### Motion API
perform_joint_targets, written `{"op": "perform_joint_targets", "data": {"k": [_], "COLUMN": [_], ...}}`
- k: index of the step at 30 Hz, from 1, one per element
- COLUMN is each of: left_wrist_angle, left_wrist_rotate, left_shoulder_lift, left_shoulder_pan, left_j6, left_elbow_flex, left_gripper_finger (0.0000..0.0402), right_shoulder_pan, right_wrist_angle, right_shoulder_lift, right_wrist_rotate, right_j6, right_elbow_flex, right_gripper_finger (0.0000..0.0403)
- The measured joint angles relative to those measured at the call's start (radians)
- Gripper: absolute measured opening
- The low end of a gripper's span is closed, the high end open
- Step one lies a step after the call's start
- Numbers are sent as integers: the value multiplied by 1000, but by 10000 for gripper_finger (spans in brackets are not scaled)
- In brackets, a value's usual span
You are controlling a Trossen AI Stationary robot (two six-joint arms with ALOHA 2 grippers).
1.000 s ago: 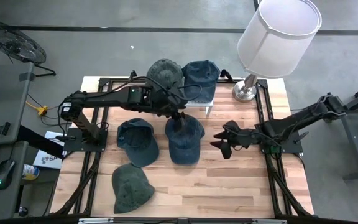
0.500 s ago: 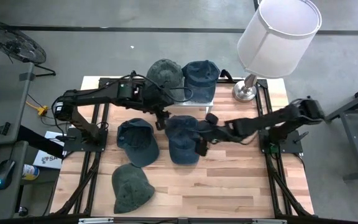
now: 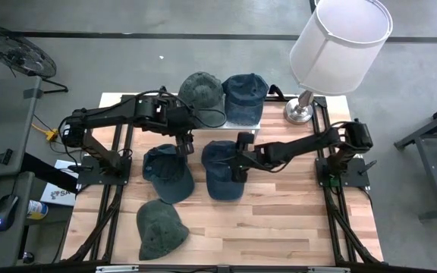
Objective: Pick & Place hat
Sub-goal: Stack the right blue cap on top of the blue cap on the shelf
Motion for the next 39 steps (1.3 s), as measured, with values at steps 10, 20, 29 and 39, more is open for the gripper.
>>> {"op": "perform_joint_targets", "data": {"k": [10, 20, 29, 39], "left_wrist_angle": [-3, -4, -2, 0], "left_wrist_rotate": [22, 71, 72, 72], "left_shoulder_lift": [0, 0, 0, 0], "left_shoulder_pan": [0, 0, 0, 0], "left_j6": [46, 80, 104, 105], "left_elbow_flex": [0, 0, 0, 2], "left_gripper_finger": [206, 206, 206, 206], "right_shoulder_pan": [-62, -140, -144, -152], "right_wrist_angle": [22, 34, 46, 41], "right_shoulder_lift": [1, 6, 6, 6], "right_wrist_rotate": [-55, -173, -246, -220], "right_j6": [-144, -152, -204, -199], "right_elbow_flex": [1, 1, -5, -6], "right_gripper_finger": [224, 224, 224, 223]}}
